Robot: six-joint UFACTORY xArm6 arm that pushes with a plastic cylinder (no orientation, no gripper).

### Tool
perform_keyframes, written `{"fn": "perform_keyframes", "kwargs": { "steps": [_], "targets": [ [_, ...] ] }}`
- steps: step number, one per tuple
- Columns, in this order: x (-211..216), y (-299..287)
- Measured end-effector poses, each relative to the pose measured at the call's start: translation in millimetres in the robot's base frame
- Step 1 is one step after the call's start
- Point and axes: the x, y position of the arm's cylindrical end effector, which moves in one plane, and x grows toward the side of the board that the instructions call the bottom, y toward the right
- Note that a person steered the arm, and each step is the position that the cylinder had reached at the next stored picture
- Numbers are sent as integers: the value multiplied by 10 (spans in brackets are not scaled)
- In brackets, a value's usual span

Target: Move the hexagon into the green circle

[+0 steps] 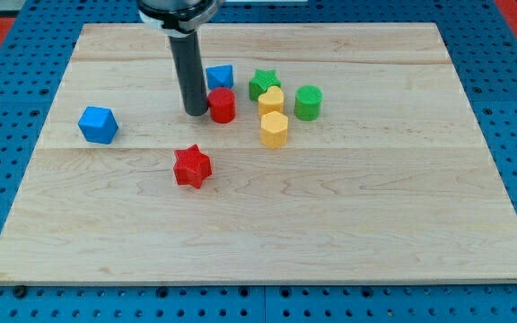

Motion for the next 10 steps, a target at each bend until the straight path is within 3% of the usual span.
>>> {"fn": "perform_keyframes", "kwargs": {
  "steps": [2, 4, 8, 9, 10],
  "targets": [
    [53, 178],
    [632, 147],
    [279, 1802],
    [182, 1903],
    [468, 1880]
  ]
}}
